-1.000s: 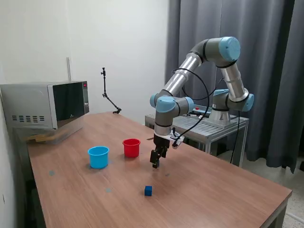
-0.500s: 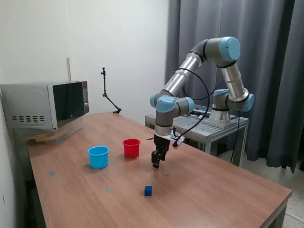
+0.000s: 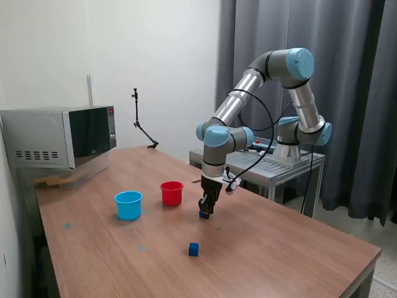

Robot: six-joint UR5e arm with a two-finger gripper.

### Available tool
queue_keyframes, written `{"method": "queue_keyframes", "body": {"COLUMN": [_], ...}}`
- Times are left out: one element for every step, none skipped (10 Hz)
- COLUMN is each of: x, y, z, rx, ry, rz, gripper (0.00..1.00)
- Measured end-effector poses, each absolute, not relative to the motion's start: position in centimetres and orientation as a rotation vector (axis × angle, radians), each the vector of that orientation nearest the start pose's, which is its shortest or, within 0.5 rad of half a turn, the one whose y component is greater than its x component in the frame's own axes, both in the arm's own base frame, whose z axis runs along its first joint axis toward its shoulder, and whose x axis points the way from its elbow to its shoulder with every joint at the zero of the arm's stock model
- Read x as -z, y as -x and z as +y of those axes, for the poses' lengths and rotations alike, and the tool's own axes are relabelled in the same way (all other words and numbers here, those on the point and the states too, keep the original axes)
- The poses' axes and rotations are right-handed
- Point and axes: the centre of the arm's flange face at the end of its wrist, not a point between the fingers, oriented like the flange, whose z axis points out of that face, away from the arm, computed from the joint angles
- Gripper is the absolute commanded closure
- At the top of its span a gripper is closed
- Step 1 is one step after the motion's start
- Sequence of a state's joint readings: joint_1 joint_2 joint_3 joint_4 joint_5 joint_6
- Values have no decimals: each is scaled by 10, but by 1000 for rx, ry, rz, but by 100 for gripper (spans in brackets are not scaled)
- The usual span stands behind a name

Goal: Place red objects in the red bin, and blue objects in the blue bin.

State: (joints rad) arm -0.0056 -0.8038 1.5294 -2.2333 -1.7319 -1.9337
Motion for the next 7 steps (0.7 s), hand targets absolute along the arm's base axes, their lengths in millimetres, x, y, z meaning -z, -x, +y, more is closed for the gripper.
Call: {"method": "queue_keyframes", "body": {"x": [-104,-104,-105,-107,-112,-118,-127], "y": [682,682,683,685,689,696,703], "z": [-114,-114,-113,-113,-113,-113,-112], "rx": [-224,-225,-225,-226,-230,-237,-246], "ry": [551,559,585,623,664,707,748], "rz": [2991,2989,2985,2981,2982,2986,2992], "gripper": [100,100,100,100,100,100,100]}}
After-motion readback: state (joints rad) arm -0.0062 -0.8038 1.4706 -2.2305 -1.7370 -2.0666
